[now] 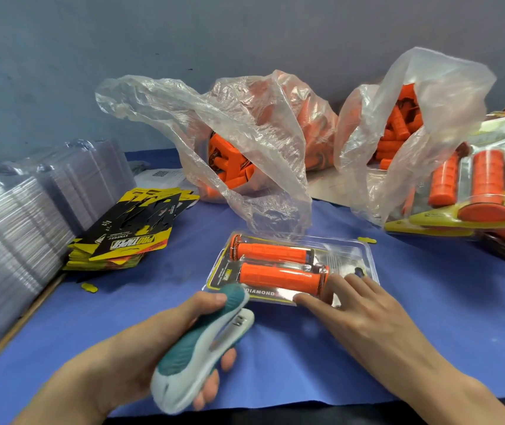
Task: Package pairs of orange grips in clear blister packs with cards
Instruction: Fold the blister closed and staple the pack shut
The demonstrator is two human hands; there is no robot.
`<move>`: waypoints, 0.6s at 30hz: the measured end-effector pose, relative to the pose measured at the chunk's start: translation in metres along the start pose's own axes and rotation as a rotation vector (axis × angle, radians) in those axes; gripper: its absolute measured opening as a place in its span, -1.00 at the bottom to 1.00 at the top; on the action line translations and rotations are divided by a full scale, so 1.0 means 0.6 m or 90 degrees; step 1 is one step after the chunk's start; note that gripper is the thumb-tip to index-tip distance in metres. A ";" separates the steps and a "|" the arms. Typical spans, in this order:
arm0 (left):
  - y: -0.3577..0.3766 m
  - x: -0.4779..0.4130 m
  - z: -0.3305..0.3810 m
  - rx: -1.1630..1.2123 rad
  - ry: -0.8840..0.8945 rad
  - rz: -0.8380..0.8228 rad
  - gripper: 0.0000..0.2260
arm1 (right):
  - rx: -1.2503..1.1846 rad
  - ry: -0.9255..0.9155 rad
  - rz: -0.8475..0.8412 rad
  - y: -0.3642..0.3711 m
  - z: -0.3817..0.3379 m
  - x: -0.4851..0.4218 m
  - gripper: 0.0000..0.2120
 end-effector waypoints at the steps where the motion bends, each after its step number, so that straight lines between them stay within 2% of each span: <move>1: 0.010 -0.009 -0.003 0.014 0.001 0.007 -0.37 | 0.001 0.003 0.001 -0.001 0.001 -0.001 -0.55; 4: 0.039 -0.016 -0.004 0.066 0.018 0.006 -0.48 | 0.001 0.005 -0.002 -0.002 0.001 -0.001 -0.58; 7: 0.059 -0.001 -0.004 0.060 0.035 -0.053 -0.39 | 0.003 0.005 -0.003 -0.002 0.000 0.002 -0.61; 9: 0.063 0.008 -0.001 0.043 0.064 -0.071 -0.45 | 0.003 0.003 0.003 -0.002 -0.001 0.002 -0.60; 12: 0.068 0.012 0.006 0.059 0.083 -0.055 -0.55 | -0.003 -0.006 0.002 -0.001 -0.003 0.002 -0.64; 18: 0.078 0.006 0.013 0.081 0.095 -0.011 -0.61 | -0.010 -0.009 0.003 -0.004 -0.006 0.001 -0.62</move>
Point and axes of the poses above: each hand's wrist, its own x-axis away from the middle knuckle, its own y-axis out of the palm, z = x × y, the point moved 7 cm from there along -x, towards the middle knuckle, and after that the axes turned 5 degrees about z, right-handed, at the moved point
